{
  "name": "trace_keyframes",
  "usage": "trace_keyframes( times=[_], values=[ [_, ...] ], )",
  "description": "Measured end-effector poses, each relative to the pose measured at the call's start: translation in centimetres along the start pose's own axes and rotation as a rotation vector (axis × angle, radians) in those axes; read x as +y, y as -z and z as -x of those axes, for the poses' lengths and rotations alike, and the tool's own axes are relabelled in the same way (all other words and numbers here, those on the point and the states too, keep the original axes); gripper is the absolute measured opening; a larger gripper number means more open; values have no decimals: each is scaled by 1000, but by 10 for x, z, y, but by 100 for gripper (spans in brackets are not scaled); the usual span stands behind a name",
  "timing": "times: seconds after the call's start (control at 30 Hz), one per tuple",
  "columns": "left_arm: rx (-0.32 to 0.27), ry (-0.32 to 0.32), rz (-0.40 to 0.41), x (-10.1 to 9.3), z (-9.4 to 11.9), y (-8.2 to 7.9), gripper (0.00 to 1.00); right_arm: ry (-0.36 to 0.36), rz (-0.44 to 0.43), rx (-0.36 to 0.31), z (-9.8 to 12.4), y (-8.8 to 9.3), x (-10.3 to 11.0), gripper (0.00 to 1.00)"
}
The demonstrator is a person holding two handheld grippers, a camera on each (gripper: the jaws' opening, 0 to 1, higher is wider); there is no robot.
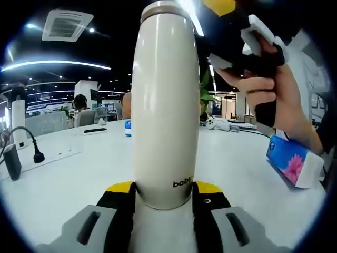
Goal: Grasp the water cup twist off the cup lid place the cup lid on the table
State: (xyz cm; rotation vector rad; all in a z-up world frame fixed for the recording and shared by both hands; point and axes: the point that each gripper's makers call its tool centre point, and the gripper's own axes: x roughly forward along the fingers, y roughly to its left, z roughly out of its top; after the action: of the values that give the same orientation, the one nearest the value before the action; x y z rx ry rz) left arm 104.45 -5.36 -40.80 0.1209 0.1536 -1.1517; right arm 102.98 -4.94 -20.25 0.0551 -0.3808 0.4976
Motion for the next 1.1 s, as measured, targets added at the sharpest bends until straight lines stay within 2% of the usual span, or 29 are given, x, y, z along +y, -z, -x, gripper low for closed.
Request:
trace_keyframes(
  times=[0.13, 0.23, 0.47, 0.83, 1.0, 1.1],
  values=[
    [0, 0, 0, 0, 0, 0, 45, 3, 5, 9, -4, 4, -3, 51],
    [-1, 1, -1, 1, 0, 0, 45, 30, 30, 36, -3, 10, -8, 43],
    [-2, 2, -1, 1, 0, 0, 45, 10, 5, 33, -2, 11, -9, 43],
    [-2, 2, -1, 1, -1, 1, 45, -81, -11, 12, -1, 10, -8, 43],
    [-2, 3, -1, 0, -1, 1, 45, -135, -88, -15, -1, 9, -11, 43],
    [-2, 5, -2, 0, -1, 1, 45, -153, -102, -23, -1, 10, -13, 43]
  ],
)
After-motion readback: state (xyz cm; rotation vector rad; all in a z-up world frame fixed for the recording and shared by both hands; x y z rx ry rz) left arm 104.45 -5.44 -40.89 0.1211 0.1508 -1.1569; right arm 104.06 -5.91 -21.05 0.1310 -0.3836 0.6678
